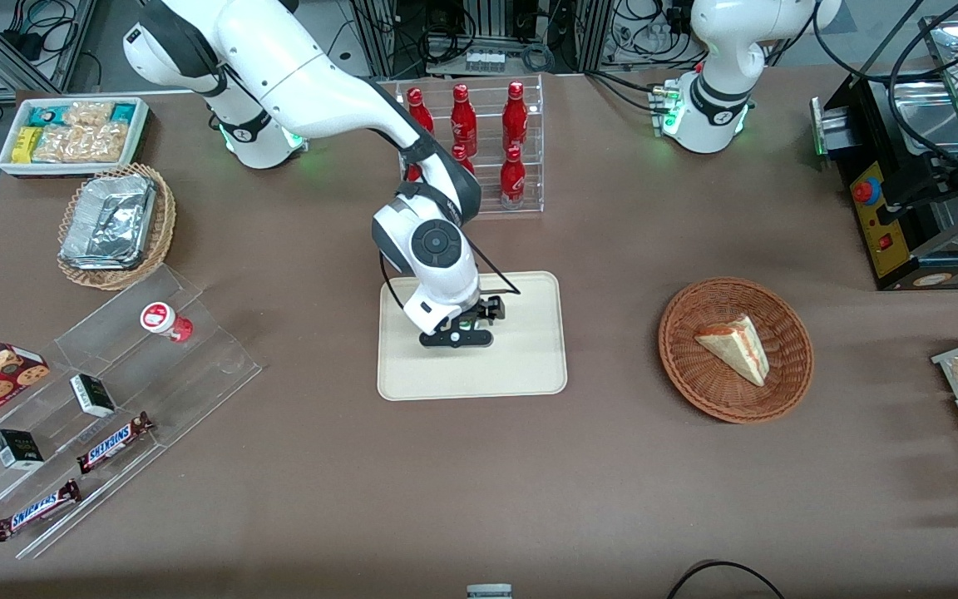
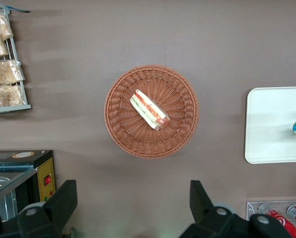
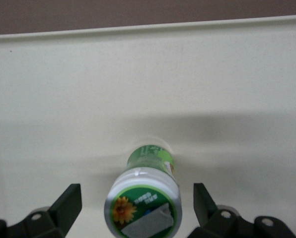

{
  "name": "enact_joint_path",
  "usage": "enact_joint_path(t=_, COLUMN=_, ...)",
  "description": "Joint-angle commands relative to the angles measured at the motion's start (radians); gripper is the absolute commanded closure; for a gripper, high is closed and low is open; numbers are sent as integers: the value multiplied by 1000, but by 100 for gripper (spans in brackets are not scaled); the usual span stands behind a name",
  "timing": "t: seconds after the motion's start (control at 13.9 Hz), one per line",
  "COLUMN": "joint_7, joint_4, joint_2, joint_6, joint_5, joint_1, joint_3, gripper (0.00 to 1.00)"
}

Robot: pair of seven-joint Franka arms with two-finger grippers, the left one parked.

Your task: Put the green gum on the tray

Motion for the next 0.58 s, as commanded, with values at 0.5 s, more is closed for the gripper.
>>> enact_joint_path(t=0.5, joint_7=-140, joint_4=23, joint_2=-103, joint_6=-188, joint_5=-26, joint_1=-8, joint_3=-14, gripper=0)
